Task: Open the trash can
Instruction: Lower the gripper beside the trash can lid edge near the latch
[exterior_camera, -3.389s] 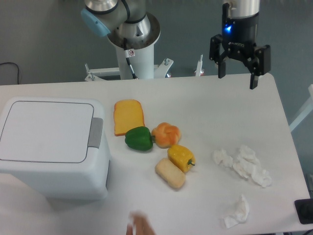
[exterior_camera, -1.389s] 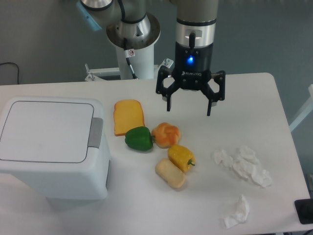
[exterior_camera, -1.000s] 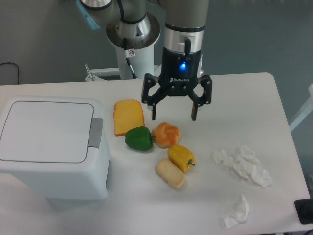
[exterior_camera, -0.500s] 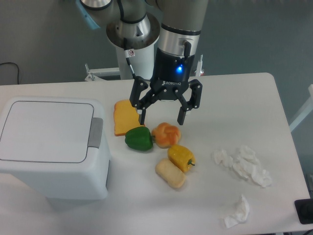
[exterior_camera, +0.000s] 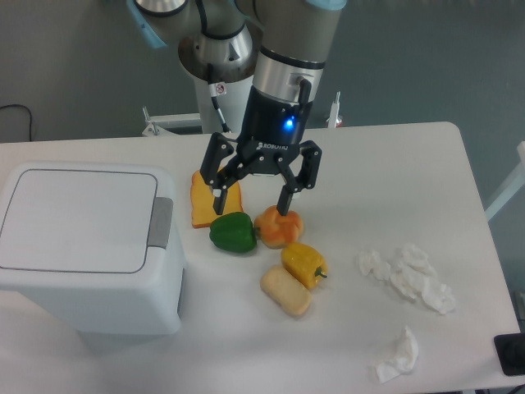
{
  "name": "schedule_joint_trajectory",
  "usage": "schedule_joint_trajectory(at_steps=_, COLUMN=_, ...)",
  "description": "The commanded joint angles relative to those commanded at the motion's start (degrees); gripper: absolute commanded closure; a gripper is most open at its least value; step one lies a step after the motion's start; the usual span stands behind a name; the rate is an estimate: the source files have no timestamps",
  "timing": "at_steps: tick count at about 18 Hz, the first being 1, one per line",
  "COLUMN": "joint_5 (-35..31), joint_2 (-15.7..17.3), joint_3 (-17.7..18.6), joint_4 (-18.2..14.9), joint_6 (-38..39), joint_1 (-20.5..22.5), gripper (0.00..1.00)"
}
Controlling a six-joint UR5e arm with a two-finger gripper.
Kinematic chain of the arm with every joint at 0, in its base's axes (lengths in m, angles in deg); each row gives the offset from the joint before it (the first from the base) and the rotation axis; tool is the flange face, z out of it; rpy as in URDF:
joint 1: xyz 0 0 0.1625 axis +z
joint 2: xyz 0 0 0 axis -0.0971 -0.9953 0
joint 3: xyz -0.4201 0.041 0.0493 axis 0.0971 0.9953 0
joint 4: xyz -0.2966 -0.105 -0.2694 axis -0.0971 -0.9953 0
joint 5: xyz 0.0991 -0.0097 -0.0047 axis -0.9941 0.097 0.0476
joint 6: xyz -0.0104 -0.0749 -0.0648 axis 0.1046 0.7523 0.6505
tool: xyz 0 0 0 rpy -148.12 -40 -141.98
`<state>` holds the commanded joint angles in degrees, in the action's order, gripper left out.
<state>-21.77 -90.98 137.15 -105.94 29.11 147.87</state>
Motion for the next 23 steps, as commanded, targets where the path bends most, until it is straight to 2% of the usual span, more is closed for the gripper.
schedule_joint_trajectory(at_steps=17, joint_5=-0.09, joint_2=-0.26, joint_3=-0.09, joint_4=0.0, joint_6=-0.53, joint_1=-0.53, gripper=0.0)
schedule_joint_trajectory(at_steps=23, joint_5=-0.09, joint_2=-0.44, joint_3=0.0, joint_4=0.0, joint_6=-0.53, joint_1=-2.19, gripper=0.0)
